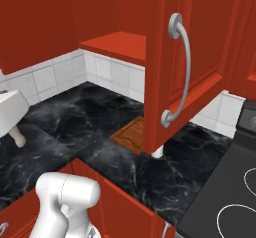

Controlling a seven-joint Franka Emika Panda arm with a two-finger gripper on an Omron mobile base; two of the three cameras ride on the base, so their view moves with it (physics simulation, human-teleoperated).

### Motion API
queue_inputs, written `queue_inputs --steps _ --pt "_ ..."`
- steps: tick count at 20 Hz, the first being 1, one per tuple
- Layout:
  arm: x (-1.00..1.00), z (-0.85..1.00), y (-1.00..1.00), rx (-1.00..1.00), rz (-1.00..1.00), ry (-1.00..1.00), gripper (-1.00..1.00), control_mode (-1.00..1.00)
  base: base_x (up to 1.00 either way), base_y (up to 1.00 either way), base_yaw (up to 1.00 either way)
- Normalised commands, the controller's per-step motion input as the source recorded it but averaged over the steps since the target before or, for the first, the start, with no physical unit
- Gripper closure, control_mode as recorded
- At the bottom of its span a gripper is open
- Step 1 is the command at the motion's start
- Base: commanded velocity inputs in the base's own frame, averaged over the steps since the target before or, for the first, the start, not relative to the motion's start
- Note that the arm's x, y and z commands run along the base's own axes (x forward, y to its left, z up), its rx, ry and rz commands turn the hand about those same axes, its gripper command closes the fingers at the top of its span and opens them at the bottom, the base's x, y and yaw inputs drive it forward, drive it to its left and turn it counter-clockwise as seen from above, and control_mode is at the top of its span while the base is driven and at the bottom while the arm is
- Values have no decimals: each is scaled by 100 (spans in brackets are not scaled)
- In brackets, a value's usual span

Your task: Grab the spray bottle from the cabinet, then place it next to the cutting board for sanitizing. Then grab the dish brush from the countertop next to the sink and place it next to the cutting board.

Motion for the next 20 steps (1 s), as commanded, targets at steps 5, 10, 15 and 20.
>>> queue_inputs --steps 5,10,15,20 --pt "0 0 0 0 0 0 100 100 12 18 -8" --pt "0 0 0 0 0 0 100 100 5 24 0" --pt "29 -50 30 -22 21 30 100 -100 0 0 0" --pt "73 -60 28 -29 21 44 100 -100 0 0 0"
